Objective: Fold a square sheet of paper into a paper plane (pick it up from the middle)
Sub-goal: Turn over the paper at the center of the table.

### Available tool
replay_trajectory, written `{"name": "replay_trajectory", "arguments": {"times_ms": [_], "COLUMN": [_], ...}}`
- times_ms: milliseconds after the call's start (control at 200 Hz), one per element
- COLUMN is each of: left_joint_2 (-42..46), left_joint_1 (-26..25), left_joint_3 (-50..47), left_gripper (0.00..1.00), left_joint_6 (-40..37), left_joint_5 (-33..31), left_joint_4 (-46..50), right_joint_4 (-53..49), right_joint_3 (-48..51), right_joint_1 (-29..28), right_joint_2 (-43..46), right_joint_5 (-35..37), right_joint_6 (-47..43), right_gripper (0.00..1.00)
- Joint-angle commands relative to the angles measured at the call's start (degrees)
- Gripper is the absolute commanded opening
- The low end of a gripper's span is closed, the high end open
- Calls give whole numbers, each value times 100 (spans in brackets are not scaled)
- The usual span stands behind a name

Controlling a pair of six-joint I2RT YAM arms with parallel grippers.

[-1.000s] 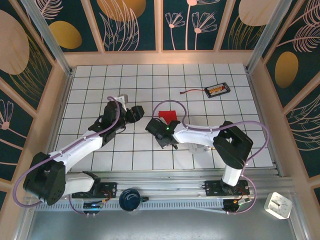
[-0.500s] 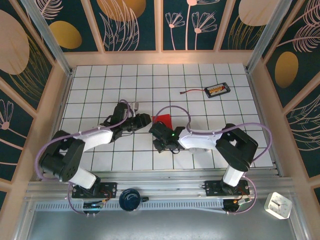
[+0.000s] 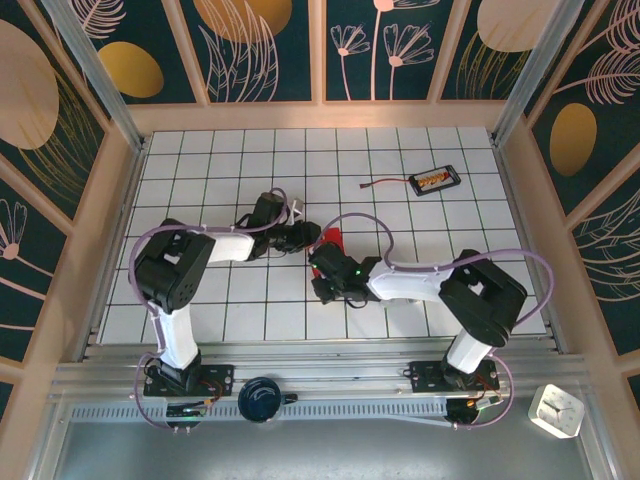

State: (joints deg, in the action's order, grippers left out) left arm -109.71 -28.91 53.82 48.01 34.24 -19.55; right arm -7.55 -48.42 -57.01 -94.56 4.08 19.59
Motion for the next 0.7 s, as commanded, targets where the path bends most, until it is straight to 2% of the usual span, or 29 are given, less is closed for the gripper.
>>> {"name": "replay_trajectory", "arguments": {"times_ms": [0,250,696], "left_joint_2": [-278,-621,-938], "left_joint_1": [-28,-23,-28], "left_joint_3": [349,632,780], "left_gripper": [32,31,28], "left_joint_6": [-404,-877,-1089], "left_joint_5": [169,65,52], "left_joint_4": [370,938,1128], "right_joint_4": [390,708,1225], "right_joint_3": [183,472,940], "right_joint_1": [110,324,725], "right_joint_2": [251,457,747], "right_joint_5": [-283,-653,-1248], "right_joint_6": [-105,-322,-491], "right_gripper": [18,20,21]}}
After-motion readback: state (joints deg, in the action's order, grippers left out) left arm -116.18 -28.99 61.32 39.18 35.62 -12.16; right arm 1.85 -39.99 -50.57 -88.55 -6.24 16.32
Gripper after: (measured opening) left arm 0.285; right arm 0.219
